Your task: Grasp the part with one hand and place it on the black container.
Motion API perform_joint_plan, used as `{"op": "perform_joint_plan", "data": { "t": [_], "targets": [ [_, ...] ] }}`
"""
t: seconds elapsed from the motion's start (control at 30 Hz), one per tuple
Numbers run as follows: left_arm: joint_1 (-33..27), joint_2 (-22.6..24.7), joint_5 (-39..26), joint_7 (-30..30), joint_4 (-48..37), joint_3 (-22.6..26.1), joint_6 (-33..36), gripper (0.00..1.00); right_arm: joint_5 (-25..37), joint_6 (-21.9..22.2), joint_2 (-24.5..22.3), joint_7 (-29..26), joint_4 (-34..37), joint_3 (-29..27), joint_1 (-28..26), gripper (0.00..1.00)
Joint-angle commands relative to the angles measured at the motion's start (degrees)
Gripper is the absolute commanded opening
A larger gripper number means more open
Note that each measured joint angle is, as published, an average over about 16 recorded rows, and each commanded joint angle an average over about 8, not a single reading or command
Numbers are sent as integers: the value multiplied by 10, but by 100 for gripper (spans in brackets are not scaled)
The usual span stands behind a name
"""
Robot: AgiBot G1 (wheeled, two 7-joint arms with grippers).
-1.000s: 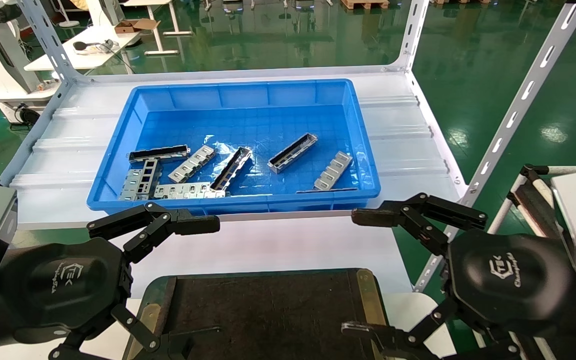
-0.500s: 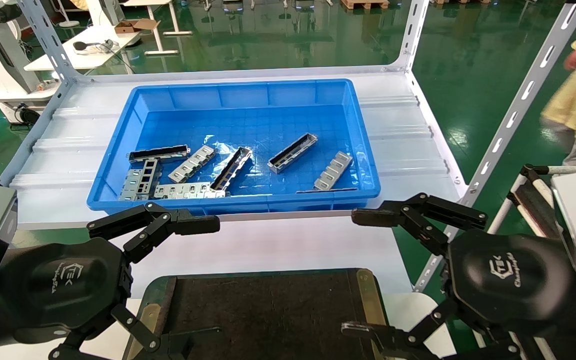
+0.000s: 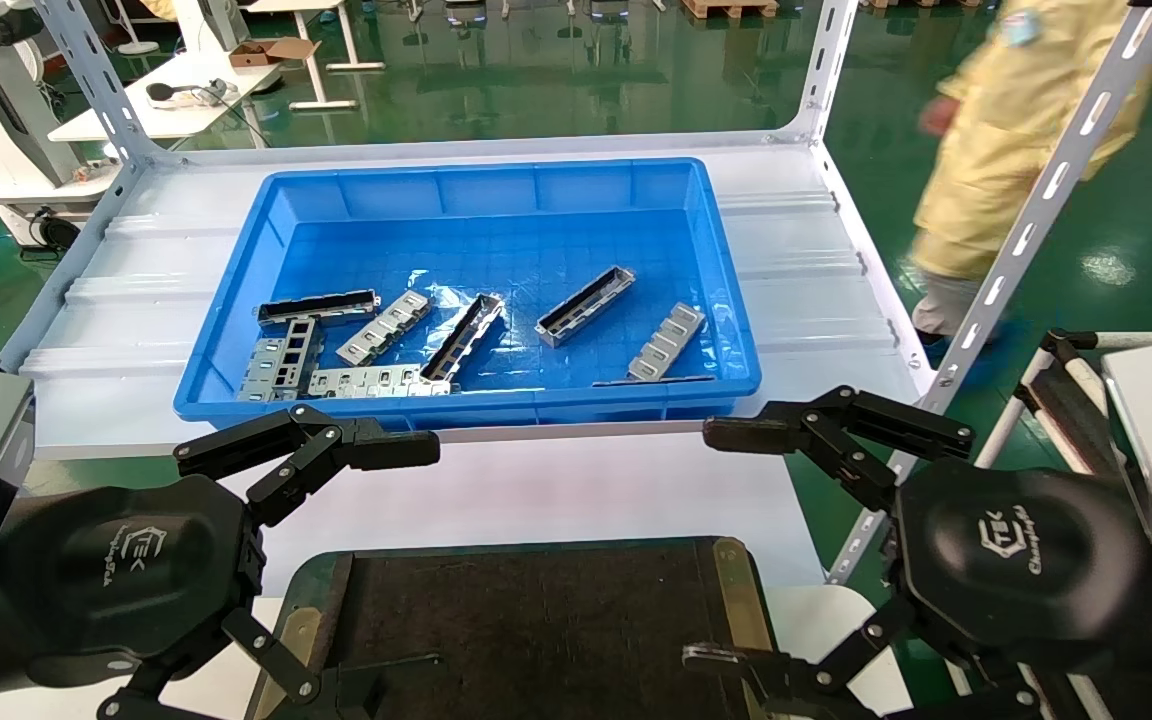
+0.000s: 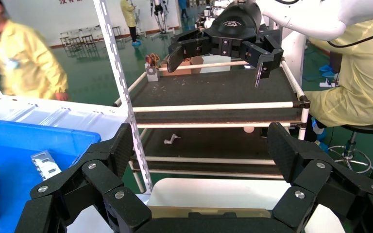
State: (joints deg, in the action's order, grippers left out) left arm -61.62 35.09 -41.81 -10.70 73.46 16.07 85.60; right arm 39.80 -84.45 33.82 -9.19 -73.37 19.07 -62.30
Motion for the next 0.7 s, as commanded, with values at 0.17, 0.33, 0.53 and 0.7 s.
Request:
{"op": "perform_joint_plan", "data": {
  "t": [0.17,0.33,0.53,0.7],
  "targets": [
    [0,0,0,0,0,0,0,100,0,0,0,0,0,0,0,100],
    [0,0,0,0,0,0,0,100,0,0,0,0,0,0,0,100],
    [-1,1,-1,1,-2,0,-1,100,0,0,0,0,0,0,0,100],
    [-7,4,-4,1,-6,2,-3,100,0,0,0,0,0,0,0,100]
  ]
}}
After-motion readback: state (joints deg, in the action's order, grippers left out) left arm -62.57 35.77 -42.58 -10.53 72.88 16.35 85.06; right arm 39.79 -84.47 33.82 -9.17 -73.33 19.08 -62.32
